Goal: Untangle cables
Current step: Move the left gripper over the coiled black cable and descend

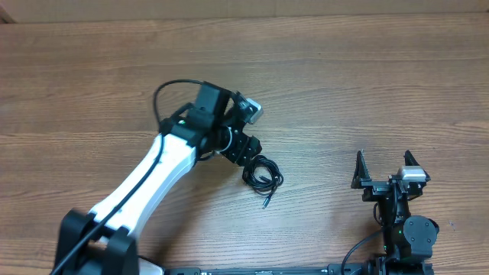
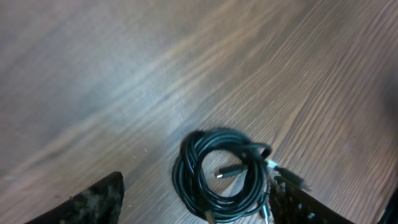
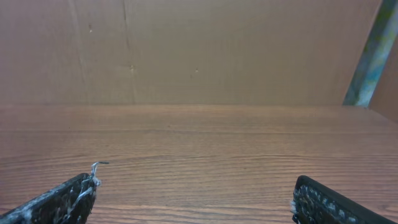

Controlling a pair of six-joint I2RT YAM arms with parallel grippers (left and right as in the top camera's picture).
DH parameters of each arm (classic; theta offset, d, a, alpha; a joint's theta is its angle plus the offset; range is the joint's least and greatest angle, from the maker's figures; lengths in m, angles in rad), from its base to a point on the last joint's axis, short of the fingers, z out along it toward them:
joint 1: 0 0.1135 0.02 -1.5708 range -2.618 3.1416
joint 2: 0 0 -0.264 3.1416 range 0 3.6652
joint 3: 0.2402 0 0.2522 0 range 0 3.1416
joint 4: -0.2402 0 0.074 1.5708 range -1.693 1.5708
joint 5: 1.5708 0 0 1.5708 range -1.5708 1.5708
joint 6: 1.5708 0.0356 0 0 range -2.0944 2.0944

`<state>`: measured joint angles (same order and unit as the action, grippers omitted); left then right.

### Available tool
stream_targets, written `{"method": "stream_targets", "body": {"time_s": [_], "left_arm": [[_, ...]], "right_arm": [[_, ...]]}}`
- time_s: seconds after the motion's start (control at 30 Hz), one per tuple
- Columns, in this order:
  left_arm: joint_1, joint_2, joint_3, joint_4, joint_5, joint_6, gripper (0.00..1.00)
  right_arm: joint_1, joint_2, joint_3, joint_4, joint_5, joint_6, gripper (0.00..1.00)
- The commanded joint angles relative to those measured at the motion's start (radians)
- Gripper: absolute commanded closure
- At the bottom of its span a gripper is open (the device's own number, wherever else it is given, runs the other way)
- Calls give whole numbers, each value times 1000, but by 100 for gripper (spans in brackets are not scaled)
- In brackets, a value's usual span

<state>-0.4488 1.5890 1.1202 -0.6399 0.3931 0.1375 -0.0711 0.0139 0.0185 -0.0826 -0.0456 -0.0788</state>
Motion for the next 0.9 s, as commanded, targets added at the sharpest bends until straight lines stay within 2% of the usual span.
{"method": "stream_targets", "body": {"time_s": [0.0, 0.13, 0.33, 0.5, 0.57, 0.63, 0.77, 0.87], "left_arm": [[-29, 98, 19, -6, 15, 13, 31], [-48, 186, 19, -6, 16, 13, 44], [-58, 257, 19, 3, 15, 36, 52], [-56, 270, 19, 28, -56, 34, 75], [-56, 269, 23, 44, -122, 26, 93], [-55, 268, 36, 49, -235, -25, 96], [-51, 262, 117, 14, -528, -252, 96], [-48, 262, 198, -44, -614, -430, 96]], "right_arm": [[5, -10, -11, 3, -1, -1, 0], [5, -10, -11, 3, -1, -1, 0], [5, -10, -11, 3, -1, -1, 0], [5, -10, -11, 3, -1, -1, 0], [5, -10, -11, 3, -1, -1, 0], [5, -10, -11, 3, -1, -1, 0], [5, -10, -11, 3, -1, -1, 0], [5, -10, -11, 3, -1, -1, 0]]}}
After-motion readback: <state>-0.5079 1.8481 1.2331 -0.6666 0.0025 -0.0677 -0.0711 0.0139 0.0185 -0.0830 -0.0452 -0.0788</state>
